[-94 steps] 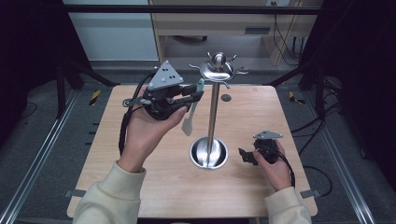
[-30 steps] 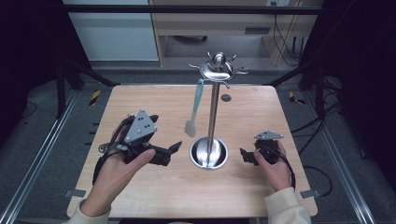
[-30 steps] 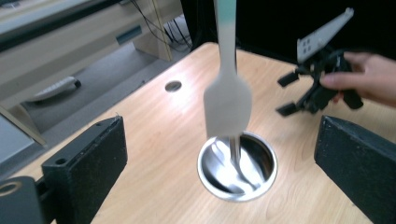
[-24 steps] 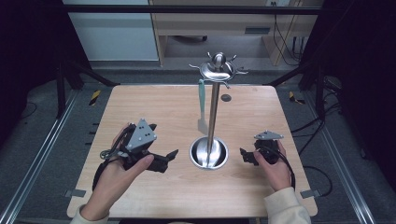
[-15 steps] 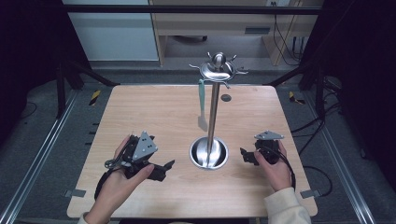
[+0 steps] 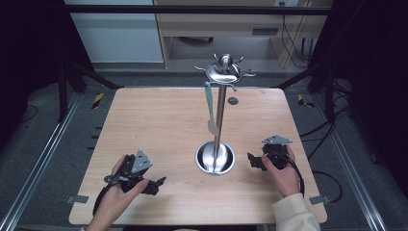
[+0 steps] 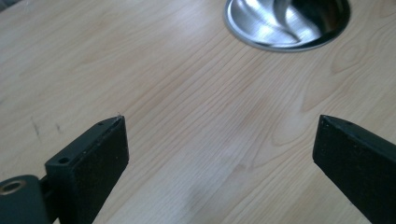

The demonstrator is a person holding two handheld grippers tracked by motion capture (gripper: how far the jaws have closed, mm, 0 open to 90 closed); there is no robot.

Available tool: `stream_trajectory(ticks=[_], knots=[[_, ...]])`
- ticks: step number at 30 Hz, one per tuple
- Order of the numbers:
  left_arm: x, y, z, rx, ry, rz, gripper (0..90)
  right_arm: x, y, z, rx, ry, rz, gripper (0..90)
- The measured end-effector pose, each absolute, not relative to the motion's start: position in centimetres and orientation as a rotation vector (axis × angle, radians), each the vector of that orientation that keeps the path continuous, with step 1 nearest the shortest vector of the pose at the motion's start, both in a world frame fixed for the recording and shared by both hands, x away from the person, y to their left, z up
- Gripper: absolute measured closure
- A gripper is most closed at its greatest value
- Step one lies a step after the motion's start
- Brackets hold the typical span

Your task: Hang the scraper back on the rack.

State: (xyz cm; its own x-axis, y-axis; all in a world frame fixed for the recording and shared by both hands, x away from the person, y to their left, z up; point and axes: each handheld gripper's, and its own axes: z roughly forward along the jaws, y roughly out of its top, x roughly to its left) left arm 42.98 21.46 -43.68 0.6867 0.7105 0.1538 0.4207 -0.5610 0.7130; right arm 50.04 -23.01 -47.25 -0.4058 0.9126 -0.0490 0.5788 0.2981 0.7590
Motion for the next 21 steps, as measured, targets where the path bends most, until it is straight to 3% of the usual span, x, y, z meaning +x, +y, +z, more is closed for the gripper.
stream_trajectory(ticks=[8, 16, 21], knots=[[44.2, 25.1, -46.0, 2.204, 0.996, 0.611, 3.8, 50.0, -23.0, -47.2, 1.326, 2.090, 0.925, 8.8], [44.4, 29.7, -47.7, 2.076, 1.186, 0.610, 4.9, 50.0, -23.0, -47.1, 1.321, 2.092, 0.935, 8.8], [44.6, 30.3, -47.4, 1.975, 1.234, 0.611, 5.8, 49.9, -23.1, -47.1, 1.324, 2.085, 0.936, 8.8]])
